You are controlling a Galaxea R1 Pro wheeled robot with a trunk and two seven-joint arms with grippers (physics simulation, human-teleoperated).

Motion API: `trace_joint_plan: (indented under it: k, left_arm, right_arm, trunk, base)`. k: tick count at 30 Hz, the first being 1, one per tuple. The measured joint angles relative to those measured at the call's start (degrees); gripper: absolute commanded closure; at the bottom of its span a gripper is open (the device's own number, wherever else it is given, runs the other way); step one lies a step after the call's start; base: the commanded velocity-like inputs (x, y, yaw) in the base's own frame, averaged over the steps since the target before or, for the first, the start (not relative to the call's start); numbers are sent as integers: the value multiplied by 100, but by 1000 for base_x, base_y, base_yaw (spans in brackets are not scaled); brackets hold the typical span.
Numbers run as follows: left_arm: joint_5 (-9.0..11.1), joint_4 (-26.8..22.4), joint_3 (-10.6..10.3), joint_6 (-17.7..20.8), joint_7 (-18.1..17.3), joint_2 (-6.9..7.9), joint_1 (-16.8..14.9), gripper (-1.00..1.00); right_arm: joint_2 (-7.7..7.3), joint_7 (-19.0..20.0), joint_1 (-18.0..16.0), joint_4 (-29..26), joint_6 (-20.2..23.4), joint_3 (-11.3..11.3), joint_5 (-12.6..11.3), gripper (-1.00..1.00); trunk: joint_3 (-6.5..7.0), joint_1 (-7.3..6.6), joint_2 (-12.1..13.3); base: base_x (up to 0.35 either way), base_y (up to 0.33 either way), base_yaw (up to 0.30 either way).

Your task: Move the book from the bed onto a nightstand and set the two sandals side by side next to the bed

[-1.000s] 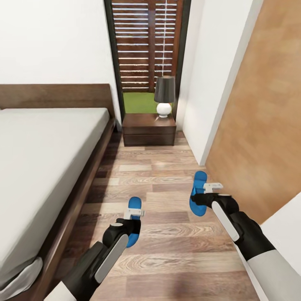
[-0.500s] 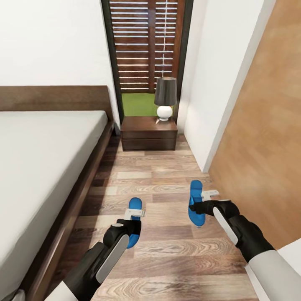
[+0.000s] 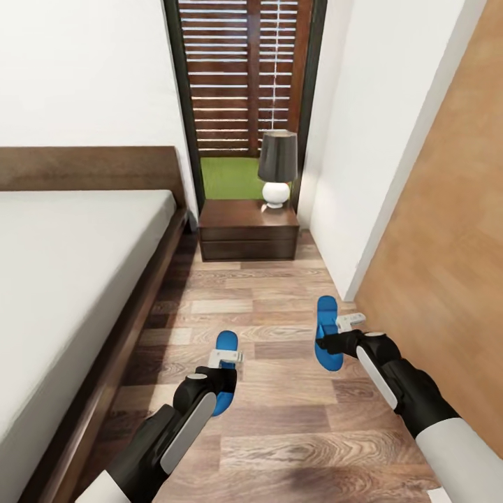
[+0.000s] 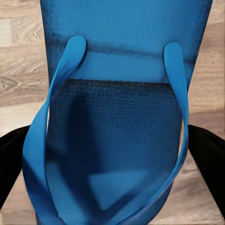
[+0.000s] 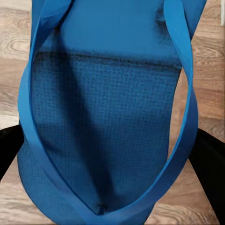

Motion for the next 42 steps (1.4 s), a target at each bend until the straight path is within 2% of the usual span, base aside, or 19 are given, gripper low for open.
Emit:
trace_joint_plan:
  k: [6,8,23,36,42]
  left_arm:
    - [-2,96,-14,-1,0,-22,2,100]
    - [11,122,-22,0,8,-76,3,100]
    - [-5,123,-16,9,9,-79,3,100]
    - [0,123,-15,10,9,-79,0,100]
    - [1,121,-14,10,9,-79,1,100]
  right_arm:
    - [1,4,0,-12,-16,-7,5,100]
    - [1,5,0,-12,-4,6,2,100]
    - [1,-3,0,-17,-3,7,7,100]
    - [1,-3,0,-20,-5,7,5,100]
    - [8,-3,-1,-19,-6,8,10,100]
  trunk:
    - [0,0,0]
    - [0,0,0]
    - [0,0,0]
    - [0,0,0]
    - [0,0,0]
  base:
    - [306,-183,0]
    - [300,-201,0]
    - [302,-170,0]
    - [331,-25,0]
    - [337,-8,136]
